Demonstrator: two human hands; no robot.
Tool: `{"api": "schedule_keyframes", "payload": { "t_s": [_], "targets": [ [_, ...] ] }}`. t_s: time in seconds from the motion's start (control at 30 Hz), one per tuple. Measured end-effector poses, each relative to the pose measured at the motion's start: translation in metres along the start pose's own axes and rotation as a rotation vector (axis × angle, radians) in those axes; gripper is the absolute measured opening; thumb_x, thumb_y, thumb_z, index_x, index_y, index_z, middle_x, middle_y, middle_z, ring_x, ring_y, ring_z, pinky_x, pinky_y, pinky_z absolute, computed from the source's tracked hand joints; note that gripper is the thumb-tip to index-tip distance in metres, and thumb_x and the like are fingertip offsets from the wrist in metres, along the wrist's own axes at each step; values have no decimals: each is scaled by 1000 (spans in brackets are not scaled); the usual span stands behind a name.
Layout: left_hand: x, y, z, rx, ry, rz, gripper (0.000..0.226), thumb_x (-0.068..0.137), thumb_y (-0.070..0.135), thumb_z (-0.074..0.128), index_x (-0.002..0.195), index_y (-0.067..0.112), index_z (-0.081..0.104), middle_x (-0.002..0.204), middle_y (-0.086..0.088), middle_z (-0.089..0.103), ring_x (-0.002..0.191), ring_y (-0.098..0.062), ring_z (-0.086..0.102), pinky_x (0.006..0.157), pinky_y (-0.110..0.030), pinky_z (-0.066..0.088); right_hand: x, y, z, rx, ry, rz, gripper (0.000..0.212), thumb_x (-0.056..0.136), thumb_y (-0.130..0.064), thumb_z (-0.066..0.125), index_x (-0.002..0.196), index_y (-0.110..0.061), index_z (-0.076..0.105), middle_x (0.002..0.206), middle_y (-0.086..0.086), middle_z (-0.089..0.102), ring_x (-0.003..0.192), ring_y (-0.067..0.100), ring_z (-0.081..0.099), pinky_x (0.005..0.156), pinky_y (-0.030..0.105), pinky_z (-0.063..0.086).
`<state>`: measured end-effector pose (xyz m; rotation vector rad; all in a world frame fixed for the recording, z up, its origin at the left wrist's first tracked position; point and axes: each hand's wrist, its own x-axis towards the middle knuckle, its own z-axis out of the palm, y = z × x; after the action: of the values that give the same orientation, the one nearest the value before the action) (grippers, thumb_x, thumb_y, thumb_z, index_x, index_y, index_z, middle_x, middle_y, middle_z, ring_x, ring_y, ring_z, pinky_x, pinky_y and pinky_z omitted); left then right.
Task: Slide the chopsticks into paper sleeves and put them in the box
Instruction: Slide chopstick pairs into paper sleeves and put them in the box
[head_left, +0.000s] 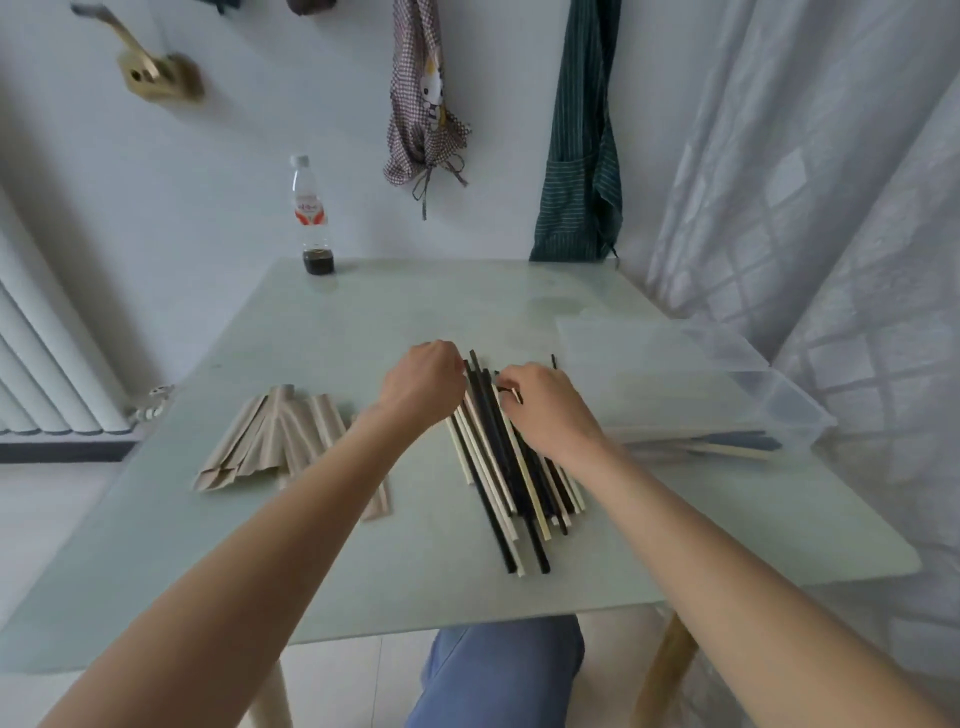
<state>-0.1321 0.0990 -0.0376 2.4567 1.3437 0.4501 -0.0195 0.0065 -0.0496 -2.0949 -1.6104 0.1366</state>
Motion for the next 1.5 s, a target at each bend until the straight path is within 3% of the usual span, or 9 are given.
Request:
{"api": "schedule_keyframes", "payload": {
  "t_s": [0.2,0.43,0.57,0.77,0.9,1.0,1.07,1.2,1.5],
  "targets": [
    [-17,-87,2,135,-119,-76,35,88,20,52,120,5,54,123,-15,52,119,-32,46,99,-39,40,10,-32,66,-166,-251,84,31,95,-7,39,120,-2,57,126,13,49,115,30,49,93,42,47],
    [-29,-131,17,133,-258,-117,26,78,27,59,97,11,64,116,-12,56,121,-27,44,93,-35,39,18,-55,94,-378,-97,226,36,93,6,37,125,3,53,128,17,45,121,32,42,90,38,45],
    [-34,-137,23,100,-239,-63,32,84,29,55,109,9,61,123,-11,53,127,-27,41,102,-36,37,19,-59,101,-429,-79,259,36,95,5,34,128,3,47,127,22,48,116,35,49,88,36,46],
    [-38,-136,18,136,-213,-44,36,84,36,60,108,10,60,118,-9,58,115,-28,51,78,-29,37,21,-68,91,-438,-203,222,36,92,3,43,127,6,49,128,22,55,119,36,54,91,36,46],
    [-34,-132,11,176,-202,-95,37,80,41,63,97,8,59,111,-10,62,107,-28,55,73,-29,37,18,-80,82,-209,-328,246,11,89,-7,53,91,1,59,99,17,63,87,32,64,64,26,46],
    [-32,-123,7,188,-128,-125,48,77,53,64,73,9,44,97,-9,61,103,-28,56,88,-35,37,15,-80,75,245,-343,377,21,86,0,49,66,-7,46,70,11,51,59,21,53,51,26,48],
    [-30,-112,10,229,-107,-166,56,75,66,59,74,11,48,97,-8,59,106,-28,54,94,-38,35,10,-79,64,462,-331,412,20,87,2,47,68,-5,48,69,11,52,60,21,55,52,26,49],
    [-19,-99,17,348,-156,-282,75,69,70,62,119,15,54,128,-16,44,120,-32,36,105,-44,29,0,-82,46,650,-293,389,23,91,1,42,71,-6,50,71,10,57,60,16,58,52,23,47],
    [-10,-85,17,135,-219,-443,67,77,47,71,126,9,46,129,-17,43,120,-29,36,100,-31,30,-14,-72,36,709,-264,382,19,92,-1,43,76,-7,51,76,9,59,64,15,59,54,22,50]
  ]
}}
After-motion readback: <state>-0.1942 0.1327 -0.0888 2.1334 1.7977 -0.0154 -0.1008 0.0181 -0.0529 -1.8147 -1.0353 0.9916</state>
